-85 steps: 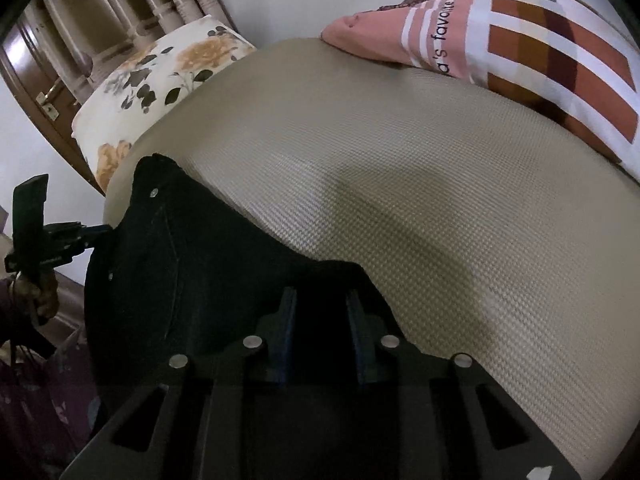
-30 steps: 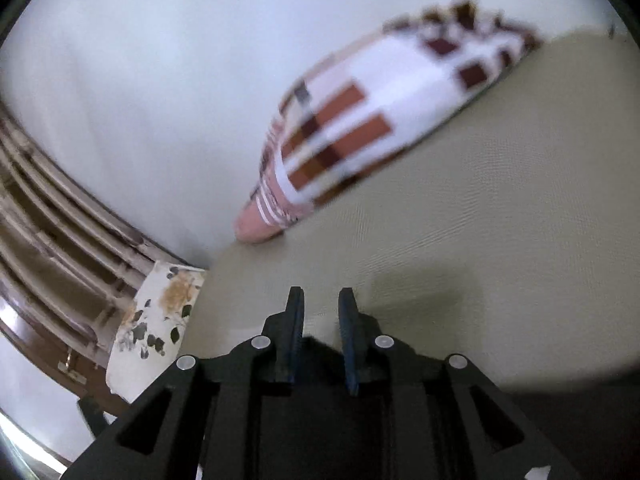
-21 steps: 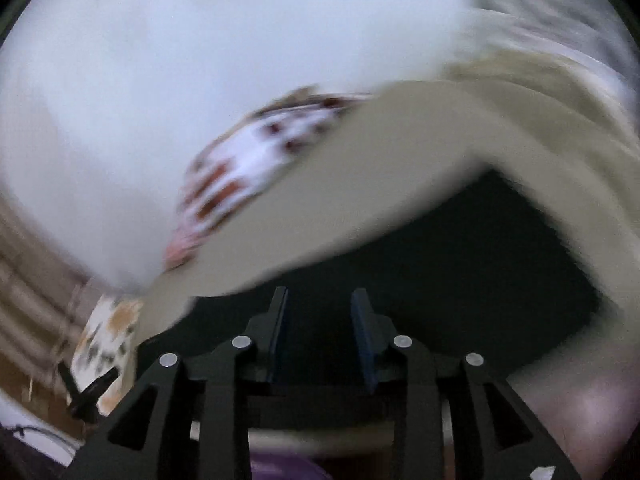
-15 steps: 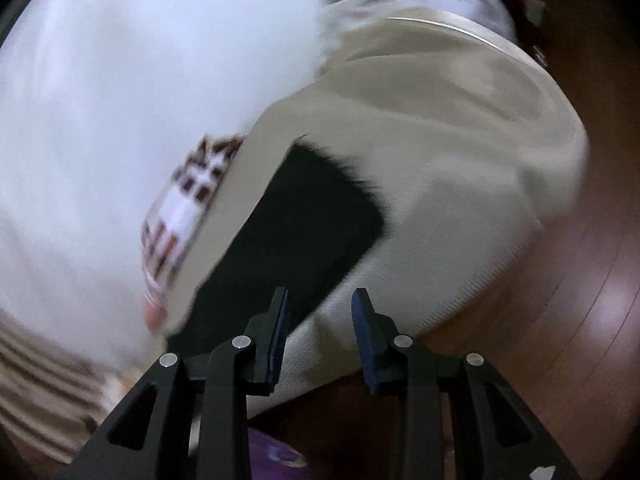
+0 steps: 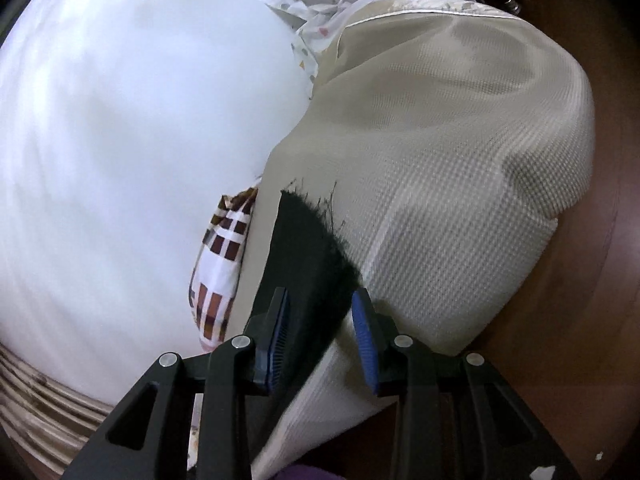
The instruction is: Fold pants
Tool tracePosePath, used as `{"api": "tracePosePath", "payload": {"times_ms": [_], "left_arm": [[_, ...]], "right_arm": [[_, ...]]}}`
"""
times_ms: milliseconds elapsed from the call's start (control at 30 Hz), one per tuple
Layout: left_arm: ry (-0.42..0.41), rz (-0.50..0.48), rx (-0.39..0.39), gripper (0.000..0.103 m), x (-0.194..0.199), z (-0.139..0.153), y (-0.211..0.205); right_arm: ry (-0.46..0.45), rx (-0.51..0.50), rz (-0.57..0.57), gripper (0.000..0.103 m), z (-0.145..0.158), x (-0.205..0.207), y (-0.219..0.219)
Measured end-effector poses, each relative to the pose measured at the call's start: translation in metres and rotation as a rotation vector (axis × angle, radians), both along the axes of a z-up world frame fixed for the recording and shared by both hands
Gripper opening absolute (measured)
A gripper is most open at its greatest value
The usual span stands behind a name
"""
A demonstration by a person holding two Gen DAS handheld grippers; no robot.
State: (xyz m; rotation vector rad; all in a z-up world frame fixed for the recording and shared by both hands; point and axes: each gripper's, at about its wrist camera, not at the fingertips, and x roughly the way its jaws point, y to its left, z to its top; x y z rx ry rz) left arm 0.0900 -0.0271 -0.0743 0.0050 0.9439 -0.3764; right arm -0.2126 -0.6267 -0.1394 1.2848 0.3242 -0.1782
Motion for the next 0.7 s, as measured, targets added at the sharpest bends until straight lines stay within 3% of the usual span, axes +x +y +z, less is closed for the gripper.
{"api": "tracePosePath", "payload": {"times_ms": [200,267,367,567,700], "left_arm": [[0.018,-0.009,0.015,0.057,-0.002,-0.001,-0.007],[0.016,-0.018,0.018,0.057,-0.004,-0.001,-0.009],[0.02,-0.029,0.032,0.058,-0.004,-0.004,-0.011],[0.069,-0.032,0.037,0.058,-0.002,-0.014,-0.014],[0.078,-0.036,0.054,0.058,-0.003,-0.016,-0.013]], "right_arm": [[0.023,-0.034,-0.013,0.032,0.005,0.007,0.002],[-0.004,-0.042,-0.048,0.032,0.011,0.001,-0.002],[-0.054,0.012,-0.013,0.032,0.017,0.003,-0.005],[-0.038,0.026,0.055,0.032,0.016,0.02,0.009],[0.033,0.027,0.052,0.032,0.011,0.03,0.01]]}}
